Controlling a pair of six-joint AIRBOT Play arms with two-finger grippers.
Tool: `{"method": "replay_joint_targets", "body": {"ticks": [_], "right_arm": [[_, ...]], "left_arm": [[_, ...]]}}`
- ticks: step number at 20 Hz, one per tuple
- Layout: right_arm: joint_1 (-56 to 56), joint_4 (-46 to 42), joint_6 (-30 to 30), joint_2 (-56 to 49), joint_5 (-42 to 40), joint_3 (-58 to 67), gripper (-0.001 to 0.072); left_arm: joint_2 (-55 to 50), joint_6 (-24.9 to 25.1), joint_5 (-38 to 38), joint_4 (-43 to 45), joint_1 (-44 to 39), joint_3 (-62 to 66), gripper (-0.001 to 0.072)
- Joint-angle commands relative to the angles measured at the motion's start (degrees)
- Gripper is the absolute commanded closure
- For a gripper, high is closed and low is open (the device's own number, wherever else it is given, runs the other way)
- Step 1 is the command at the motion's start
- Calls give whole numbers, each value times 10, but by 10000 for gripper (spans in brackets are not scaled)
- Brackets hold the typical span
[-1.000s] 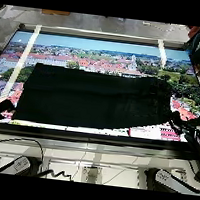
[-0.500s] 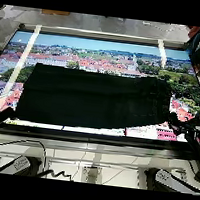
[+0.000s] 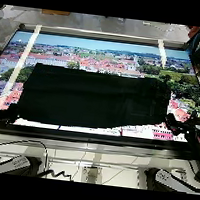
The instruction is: Fold the clothes and pants, and hang the long-sleeved shirts on hangers.
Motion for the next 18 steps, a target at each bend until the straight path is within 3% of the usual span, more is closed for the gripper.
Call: {"method": "replay_joint_targets", "body": {"ticks": [1,4,8,14,18], "right_arm": [[0,-102,-1,5,107,40,662],[-7,-223,60,55,158,61,662],[-35,-277,64,165,200,61,662],[-73,-298,65,296,221,61,662],[-72,-242,90,316,195,61,662]], "left_arm": [[-15,43,22,-13,1,3,682],[13,91,0,-13,2,30,684],[113,128,0,-13,2,50,684],[209,127,44,-11,2,50,685],[183,88,121,-11,-30,62,689]]}}
